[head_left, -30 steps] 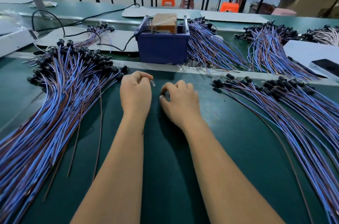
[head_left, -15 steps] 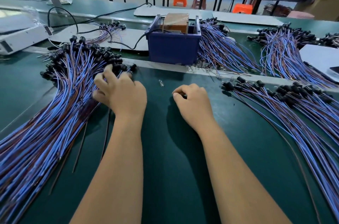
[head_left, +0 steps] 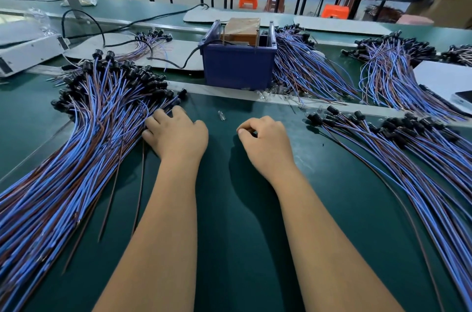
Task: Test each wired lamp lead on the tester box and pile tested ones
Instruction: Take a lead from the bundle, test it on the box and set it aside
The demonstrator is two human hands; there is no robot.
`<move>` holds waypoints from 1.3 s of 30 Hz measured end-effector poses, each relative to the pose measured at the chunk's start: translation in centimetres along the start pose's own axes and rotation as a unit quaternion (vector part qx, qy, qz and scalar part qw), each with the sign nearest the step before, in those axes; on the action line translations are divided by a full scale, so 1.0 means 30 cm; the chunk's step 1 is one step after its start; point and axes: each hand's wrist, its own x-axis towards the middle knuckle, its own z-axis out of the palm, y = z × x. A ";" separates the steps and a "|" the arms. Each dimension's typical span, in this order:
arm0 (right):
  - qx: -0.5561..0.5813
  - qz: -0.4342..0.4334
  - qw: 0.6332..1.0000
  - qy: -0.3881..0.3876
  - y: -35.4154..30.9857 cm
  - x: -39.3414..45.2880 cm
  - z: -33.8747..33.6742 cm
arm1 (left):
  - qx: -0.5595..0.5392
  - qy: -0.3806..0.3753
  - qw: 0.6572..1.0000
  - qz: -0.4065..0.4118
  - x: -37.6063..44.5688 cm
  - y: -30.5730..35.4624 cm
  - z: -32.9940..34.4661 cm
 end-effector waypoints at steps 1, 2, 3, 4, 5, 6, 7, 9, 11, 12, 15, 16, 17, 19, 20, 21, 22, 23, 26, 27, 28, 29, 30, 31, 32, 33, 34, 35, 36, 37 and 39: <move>0.000 0.000 1.000 -0.001 0.000 -0.001 0.000 | 0.007 -0.002 1.000 0.003 0.001 -0.001 -0.001; -0.001 0.000 1.000 -0.001 0.000 -0.002 0.001 | 0.010 -0.001 1.000 0.006 0.002 -0.002 -0.002; -0.002 -0.001 1.000 -0.001 0.000 -0.002 0.001 | 0.009 0.004 1.000 0.010 0.003 -0.003 -0.003; -0.002 -0.001 1.000 -0.001 0.001 -0.001 0.002 | 0.004 0.011 1.000 0.013 0.003 -0.005 -0.004; -0.002 -0.001 1.000 0.000 0.002 0.000 0.002 | -0.003 0.019 1.000 0.016 0.002 -0.006 -0.005; -0.001 -0.001 1.000 0.000 0.003 0.001 0.002 | -0.009 0.025 0.999 0.020 0.003 -0.006 -0.004; 0.000 -0.001 1.000 -0.002 0.004 0.002 0.002 | -0.009 0.027 0.999 0.026 0.003 -0.007 -0.002; 0.001 0.000 1.000 -0.007 0.004 0.002 0.004 | 0.005 0.026 0.999 0.038 0.002 -0.008 0.000; 0.000 -0.003 1.000 -0.009 0.003 0.000 0.004 | -0.012 0.043 0.998 0.052 0.003 -0.011 0.001; 0.009 -0.006 1.000 -0.004 0.001 -0.002 0.002 | -0.045 0.064 0.995 0.066 0.003 -0.011 0.000; 0.166 0.000 0.986 0.013 -0.012 -0.007 -0.010 | -0.210 0.165 0.950 0.161 -0.010 0.011 -0.007; 0.250 0.017 0.968 0.001 -0.021 -0.008 -0.013 | -0.258 0.194 0.925 0.201 -0.020 0.029 -0.013; 0.338 0.036 0.940 -0.024 -0.033 -0.010 -0.014 | -0.296 0.211 0.901 0.239 -0.034 0.051 -0.018; 0.483 0.072 0.868 -0.087 -0.053 -0.010 -0.015 | -0.358 0.198 0.863 0.297 -0.064 0.093 -0.015; 0.535 0.089 0.831 -0.120 -0.056 -0.006 -0.017 | -0.389 0.171 0.850 0.310 -0.080 0.113 -0.013; 0.576 0.102 0.798 -0.148 -0.053 -0.001 -0.021 | -0.424 0.131 0.843 0.304 -0.095 0.130 -0.010; 0.606 0.112 0.770 -0.163 -0.046 0.006 -0.027 | -0.465 0.084 0.835 0.282 -0.111 0.146 -0.009; 0.629 0.123 0.750 -0.161 -0.038 0.014 -0.034 | -0.507 0.036 0.823 0.253 -0.124 0.160 -0.011; 0.662 0.165 0.724 -0.097 -0.013 0.032 -0.057 | -0.607 -0.091 0.762 0.207 -0.131 0.170 -0.020; 0.667 0.172 0.721 -0.076 -0.007 0.034 -0.062 | -0.627 -0.145 0.737 0.205 -0.126 0.164 -0.020; 0.670 0.175 0.719 -0.060 -0.003 0.034 -0.064 | -0.640 -0.205 0.710 0.209 -0.121 0.155 -0.020; 0.670 0.178 0.719 -0.047 -0.001 0.032 -0.064 | -0.647 -0.265 0.681 0.218 -0.116 0.144 -0.021; 0.668 0.180 0.721 -0.034 0.003 0.029 -0.062 | -0.650 -0.317 0.652 0.228 -0.112 0.131 -0.022; 0.663 0.177 0.727 -0.026 0.004 0.026 -0.060 | -0.649 -0.358 0.628 0.237 -0.107 0.118 -0.024; 0.657 0.168 0.734 -0.024 0.005 0.023 -0.057 | -0.645 -0.387 0.613 0.241 -0.102 0.108 -0.028; 0.649 0.159 0.743 -0.025 0.005 0.020 -0.054 | -0.641 -0.408 0.605 0.238 -0.096 0.099 -0.034; 0.641 0.150 0.752 -0.026 0.005 0.018 -0.052 | -0.635 -0.426 0.600 0.234 -0.090 0.090 -0.038; 0.634 0.145 0.759 -0.027 0.006 0.017 -0.052 | -0.628 -0.444 0.596 0.230 -0.085 0.082 -0.041; 0.628 0.142 0.765 -0.030 0.007 0.016 -0.054 | -0.617 -0.462 0.593 0.231 -0.081 0.073 -0.044; 0.620 0.141 0.771 -0.037 0.007 0.014 -0.058 | -0.600 -0.480 0.593 0.239 -0.080 0.066 -0.046; 0.601 0.148 0.783 -0.059 0.005 0.011 -0.066 | -0.556 -0.515 0.599 0.260 -0.086 0.059 -0.046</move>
